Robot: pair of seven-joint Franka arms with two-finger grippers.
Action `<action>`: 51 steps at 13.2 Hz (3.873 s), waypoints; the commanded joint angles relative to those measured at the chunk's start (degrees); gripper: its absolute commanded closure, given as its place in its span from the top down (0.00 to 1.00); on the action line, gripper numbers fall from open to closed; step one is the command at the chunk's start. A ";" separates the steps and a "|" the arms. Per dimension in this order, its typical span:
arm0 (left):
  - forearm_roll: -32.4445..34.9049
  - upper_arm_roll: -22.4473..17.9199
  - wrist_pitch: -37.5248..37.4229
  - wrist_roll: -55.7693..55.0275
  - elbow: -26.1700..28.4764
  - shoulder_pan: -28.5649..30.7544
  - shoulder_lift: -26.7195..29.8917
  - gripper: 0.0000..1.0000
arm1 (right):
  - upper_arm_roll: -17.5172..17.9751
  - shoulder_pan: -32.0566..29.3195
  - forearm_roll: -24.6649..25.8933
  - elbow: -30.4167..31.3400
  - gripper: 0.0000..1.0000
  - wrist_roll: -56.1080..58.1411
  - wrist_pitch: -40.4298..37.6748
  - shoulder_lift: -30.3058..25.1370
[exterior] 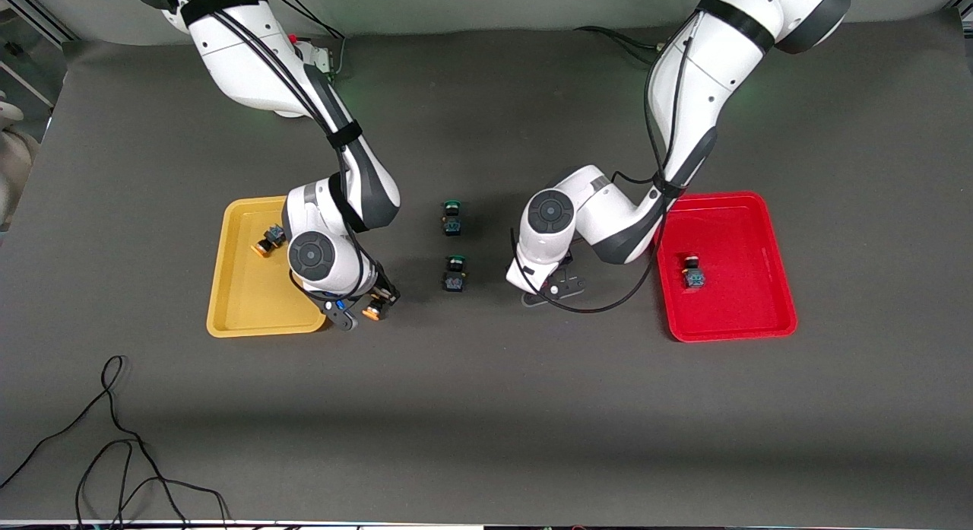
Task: Place red and yellow buttons in trays
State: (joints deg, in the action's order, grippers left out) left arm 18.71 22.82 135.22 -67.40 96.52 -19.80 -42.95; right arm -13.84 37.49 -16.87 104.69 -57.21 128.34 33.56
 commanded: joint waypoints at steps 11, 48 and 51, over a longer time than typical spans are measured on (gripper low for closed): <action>-12.20 6.09 -20.88 35.25 13.68 27.68 27.38 0.00 | -0.22 0.04 4.21 1.48 0.21 4.47 5.08 1.95; -20.02 -18.52 -46.63 70.13 -2.73 22.44 43.12 1.00 | -0.96 -18.20 15.61 3.52 1.00 34.88 -16.15 -33.98; -19.85 -17.99 -46.72 67.31 -3.00 22.09 43.12 1.00 | 7.94 -27.11 15.64 0.61 1.00 41.71 -22.07 -39.26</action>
State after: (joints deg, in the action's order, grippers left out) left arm -0.74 5.60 88.50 1.86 93.89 3.69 -0.33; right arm -9.91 14.53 -2.42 106.42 -20.47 108.82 -3.17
